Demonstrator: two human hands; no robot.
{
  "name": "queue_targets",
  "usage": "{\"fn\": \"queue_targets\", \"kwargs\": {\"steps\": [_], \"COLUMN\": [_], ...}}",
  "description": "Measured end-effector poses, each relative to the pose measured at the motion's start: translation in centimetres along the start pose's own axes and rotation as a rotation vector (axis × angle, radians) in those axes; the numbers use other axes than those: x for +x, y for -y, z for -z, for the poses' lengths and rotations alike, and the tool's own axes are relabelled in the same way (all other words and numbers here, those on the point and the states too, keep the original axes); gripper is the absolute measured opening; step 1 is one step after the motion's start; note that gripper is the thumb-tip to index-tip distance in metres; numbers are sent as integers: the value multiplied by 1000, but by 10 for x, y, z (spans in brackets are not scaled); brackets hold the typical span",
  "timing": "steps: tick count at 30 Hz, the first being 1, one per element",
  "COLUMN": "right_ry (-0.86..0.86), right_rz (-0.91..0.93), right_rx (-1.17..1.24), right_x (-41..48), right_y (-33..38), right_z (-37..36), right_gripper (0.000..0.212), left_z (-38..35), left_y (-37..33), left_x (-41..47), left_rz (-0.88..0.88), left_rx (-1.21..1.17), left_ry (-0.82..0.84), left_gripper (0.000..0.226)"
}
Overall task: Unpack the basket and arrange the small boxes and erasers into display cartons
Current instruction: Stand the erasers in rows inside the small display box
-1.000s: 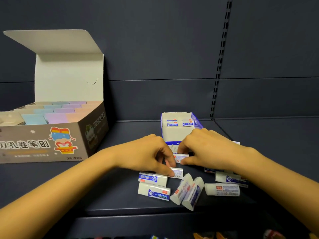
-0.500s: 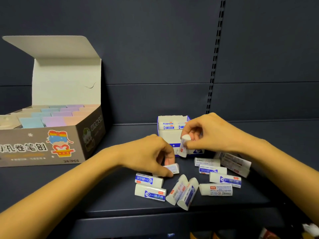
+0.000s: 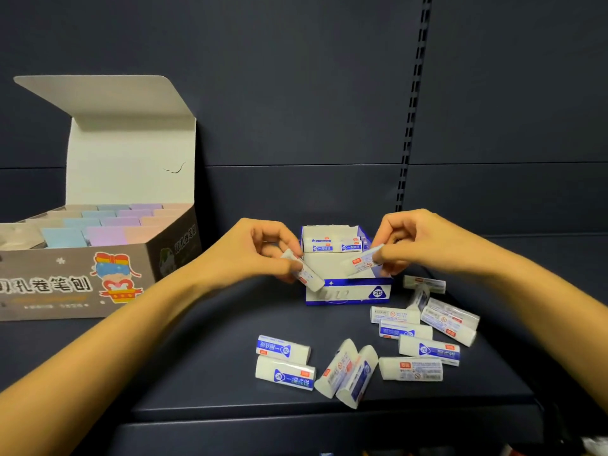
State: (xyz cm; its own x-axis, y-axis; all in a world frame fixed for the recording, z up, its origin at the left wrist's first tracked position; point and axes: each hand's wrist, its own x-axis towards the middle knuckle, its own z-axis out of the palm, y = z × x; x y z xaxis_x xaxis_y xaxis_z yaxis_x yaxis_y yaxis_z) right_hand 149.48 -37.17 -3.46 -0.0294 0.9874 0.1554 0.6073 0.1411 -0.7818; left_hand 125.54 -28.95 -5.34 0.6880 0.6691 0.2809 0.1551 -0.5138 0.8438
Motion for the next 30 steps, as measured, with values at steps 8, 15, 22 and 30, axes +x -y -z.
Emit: {"fn": "queue_targets", "kwargs": {"steps": [8,15,22,30], "right_ry": [46,10,-53,-94], "right_rz": [-72,-131,-206,-305], "right_rx": [197,310,448,623], "right_x": [5,13,23,42], "right_y": [-10,-22,-32,-44], "right_z": [2,4,9,11], "right_gripper": [11,9,17,24], "left_z": [-2,2,4,-1], "left_y": [5,16,16,17], "left_x": [7,18,30,46], "left_rz": [115,224,341,435], "left_rx": [-88,-132,-300,-412], "left_ry": [-121,-50,-73,-190], "left_gripper": [16,24,16,29]}}
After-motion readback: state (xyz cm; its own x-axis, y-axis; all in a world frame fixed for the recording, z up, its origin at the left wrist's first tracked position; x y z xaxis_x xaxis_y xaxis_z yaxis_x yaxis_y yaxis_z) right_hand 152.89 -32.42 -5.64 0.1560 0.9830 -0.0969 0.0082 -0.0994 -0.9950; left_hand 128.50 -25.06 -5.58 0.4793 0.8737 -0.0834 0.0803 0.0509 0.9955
